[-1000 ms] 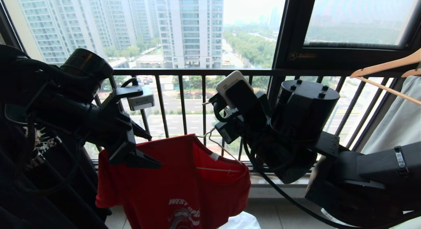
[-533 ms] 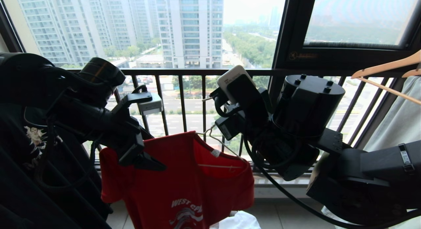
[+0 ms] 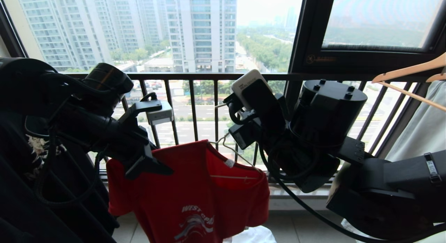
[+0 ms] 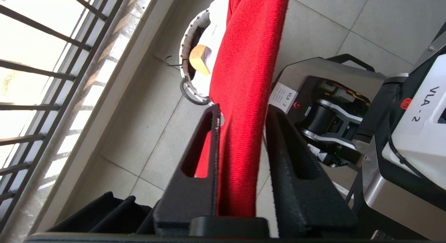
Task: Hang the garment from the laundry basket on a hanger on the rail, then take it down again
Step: Hang the clothes on the clothes rack
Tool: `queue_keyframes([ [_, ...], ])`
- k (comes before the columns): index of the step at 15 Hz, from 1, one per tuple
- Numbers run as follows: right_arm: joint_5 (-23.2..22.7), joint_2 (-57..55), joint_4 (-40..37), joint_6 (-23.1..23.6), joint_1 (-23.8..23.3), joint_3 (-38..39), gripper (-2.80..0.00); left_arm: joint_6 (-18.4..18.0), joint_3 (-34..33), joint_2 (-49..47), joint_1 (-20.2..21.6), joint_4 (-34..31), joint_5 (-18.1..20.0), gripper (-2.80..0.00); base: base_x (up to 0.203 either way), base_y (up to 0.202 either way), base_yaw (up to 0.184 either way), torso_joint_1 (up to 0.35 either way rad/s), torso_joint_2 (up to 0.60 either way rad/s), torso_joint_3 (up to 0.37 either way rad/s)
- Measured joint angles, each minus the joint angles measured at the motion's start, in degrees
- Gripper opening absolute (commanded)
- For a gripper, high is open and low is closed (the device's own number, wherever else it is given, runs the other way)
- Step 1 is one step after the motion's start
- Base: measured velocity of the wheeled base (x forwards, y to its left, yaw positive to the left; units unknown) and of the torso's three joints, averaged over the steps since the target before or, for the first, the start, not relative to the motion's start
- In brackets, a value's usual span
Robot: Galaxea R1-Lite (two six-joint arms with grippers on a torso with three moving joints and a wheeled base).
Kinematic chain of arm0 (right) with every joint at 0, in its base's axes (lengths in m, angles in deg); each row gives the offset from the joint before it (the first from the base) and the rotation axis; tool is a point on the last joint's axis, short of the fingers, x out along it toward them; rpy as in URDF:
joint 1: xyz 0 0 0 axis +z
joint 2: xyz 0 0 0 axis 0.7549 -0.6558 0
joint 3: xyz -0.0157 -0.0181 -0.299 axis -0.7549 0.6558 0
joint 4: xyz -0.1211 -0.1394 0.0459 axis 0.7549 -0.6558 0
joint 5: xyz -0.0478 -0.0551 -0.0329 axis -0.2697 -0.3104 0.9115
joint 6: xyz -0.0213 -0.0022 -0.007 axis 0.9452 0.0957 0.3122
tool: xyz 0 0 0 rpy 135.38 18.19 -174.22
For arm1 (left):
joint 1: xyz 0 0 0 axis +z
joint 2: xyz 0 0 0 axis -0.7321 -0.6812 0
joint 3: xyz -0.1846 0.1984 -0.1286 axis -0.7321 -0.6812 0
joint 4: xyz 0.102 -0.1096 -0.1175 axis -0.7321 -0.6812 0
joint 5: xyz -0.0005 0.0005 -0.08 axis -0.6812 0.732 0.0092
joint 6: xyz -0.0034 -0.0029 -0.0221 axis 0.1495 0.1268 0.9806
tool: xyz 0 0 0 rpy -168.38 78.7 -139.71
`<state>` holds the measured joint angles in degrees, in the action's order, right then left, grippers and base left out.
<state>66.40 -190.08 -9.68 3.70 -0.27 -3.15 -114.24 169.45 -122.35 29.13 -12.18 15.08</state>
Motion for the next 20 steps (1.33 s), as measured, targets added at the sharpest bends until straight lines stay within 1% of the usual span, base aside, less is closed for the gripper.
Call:
queue_keyframes([
  [7,0.5,0.9,0.2,0.3,0.1,1.8,-2.80,0.2,0.3,0.3,0.0,0.0,0.0,-2.80,0.000,0.000,0.000,0.000,0.00,0.000],
  [8,0.6,1.0,0.2,0.3,0.1,1.9,0.00,0.2,0.3,0.4,0.0,0.0,0.0,-2.80,0.000,0.000,0.000,0.000,0.00,0.000],
  [16,0.6,1.2,0.3,0.0,0.0,2.3,0.00,0.5,1.2,0.6,0.0,0.0,-0.1,-2.80,0.000,0.000,0.000,0.000,0.00,0.000],
  [19,0.6,2.9,0.2,-0.7,0.0,4.6,0.00,1.8,2.0,0.4,0.1,0.1,-0.1,-2.80,0.000,0.000,0.000,0.000,0.00,0.000],
  [20,0.5,4.2,0.1,-1.9,-0.2,6.5,-0.58,2.4,2.5,0.4,0.1,0.0,-0.1,-2.80,0.000,0.000,0.000,0.000,0.00,0.000],
])
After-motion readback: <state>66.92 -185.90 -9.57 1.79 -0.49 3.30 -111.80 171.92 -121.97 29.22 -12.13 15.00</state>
